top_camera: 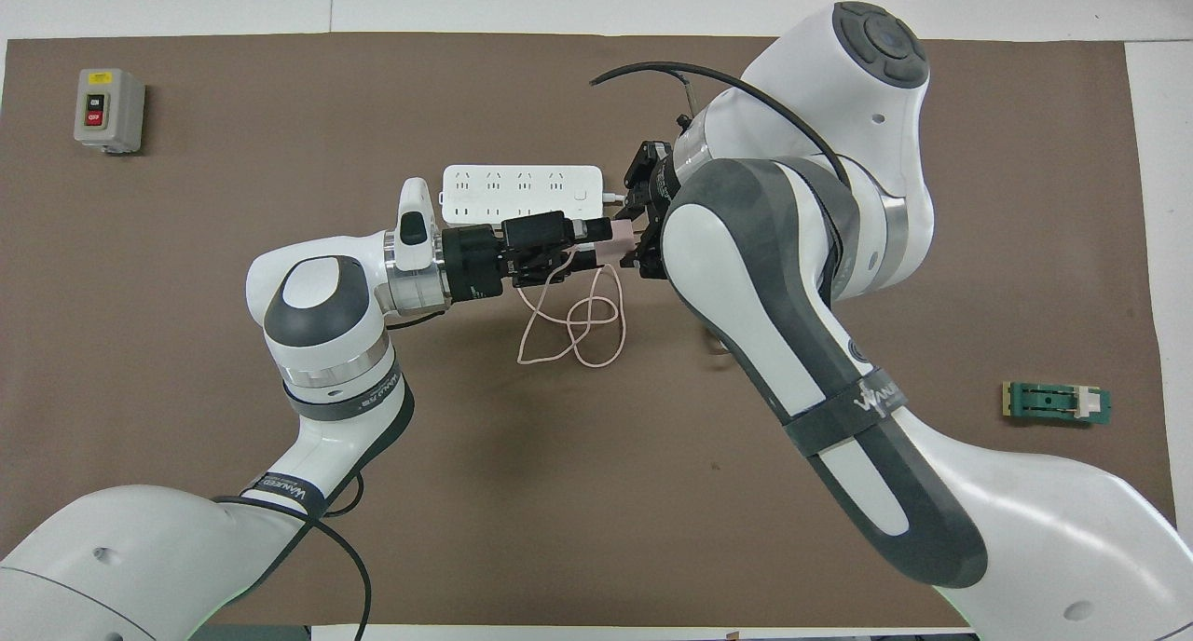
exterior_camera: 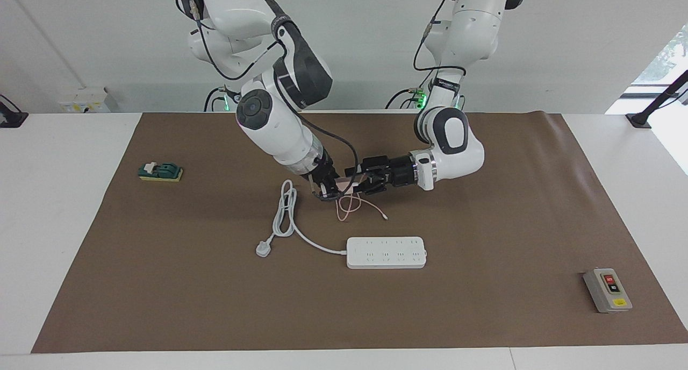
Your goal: Plug charger into power strip
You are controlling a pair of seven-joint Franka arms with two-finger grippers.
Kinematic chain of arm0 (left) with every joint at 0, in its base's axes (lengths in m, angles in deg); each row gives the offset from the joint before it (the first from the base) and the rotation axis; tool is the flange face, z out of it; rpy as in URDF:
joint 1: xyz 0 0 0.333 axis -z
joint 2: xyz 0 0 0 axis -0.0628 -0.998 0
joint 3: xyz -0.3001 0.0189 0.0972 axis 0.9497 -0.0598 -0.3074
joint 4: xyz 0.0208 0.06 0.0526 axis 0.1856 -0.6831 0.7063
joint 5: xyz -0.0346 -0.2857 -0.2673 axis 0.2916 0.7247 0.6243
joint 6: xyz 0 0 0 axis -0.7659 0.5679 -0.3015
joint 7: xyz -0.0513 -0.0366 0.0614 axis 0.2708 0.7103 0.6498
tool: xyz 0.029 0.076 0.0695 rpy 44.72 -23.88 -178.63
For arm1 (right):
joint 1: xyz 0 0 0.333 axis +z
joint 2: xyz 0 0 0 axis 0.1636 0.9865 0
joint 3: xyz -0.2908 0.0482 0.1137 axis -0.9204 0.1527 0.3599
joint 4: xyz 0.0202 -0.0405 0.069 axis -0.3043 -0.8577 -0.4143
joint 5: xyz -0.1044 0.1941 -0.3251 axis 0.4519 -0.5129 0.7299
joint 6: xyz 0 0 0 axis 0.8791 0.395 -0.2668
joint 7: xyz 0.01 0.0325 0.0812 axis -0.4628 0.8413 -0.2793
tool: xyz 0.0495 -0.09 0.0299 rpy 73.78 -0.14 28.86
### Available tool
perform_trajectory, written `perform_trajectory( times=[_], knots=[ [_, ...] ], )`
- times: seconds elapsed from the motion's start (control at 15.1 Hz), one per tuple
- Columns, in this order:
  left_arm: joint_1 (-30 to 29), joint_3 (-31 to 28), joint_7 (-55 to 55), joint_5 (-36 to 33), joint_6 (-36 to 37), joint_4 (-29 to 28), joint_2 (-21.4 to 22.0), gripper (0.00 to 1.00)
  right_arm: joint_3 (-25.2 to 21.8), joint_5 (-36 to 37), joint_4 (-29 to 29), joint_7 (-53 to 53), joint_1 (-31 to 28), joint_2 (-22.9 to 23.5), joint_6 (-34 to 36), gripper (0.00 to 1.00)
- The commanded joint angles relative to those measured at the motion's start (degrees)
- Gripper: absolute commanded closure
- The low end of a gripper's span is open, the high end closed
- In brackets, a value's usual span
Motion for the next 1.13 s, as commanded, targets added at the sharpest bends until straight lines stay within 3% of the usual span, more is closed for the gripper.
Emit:
perform_trajectory(
  times=[0.0,0.53,1.06],
  knots=[
    [-1.19,-0.14,-0.01,0.57,1.74,-0.65,0.04,0.00,0.17,0.01,0.31,-1.77,-0.11,0.15,-1.05,1.00],
    [-1.28,-0.06,1.22,1.71,3.40,-0.39,-1.46,0.00,0.26,-5.00,0.14,-1.42,-0.38,-0.11,-4.92,1.00],
    [-1.02,0.03,2.27,2.33,3.58,-0.39,-1.46,0.00,0.17,-4.92,-0.65,-1.15,-0.20,-0.29,-5.10,1.00]
  ],
)
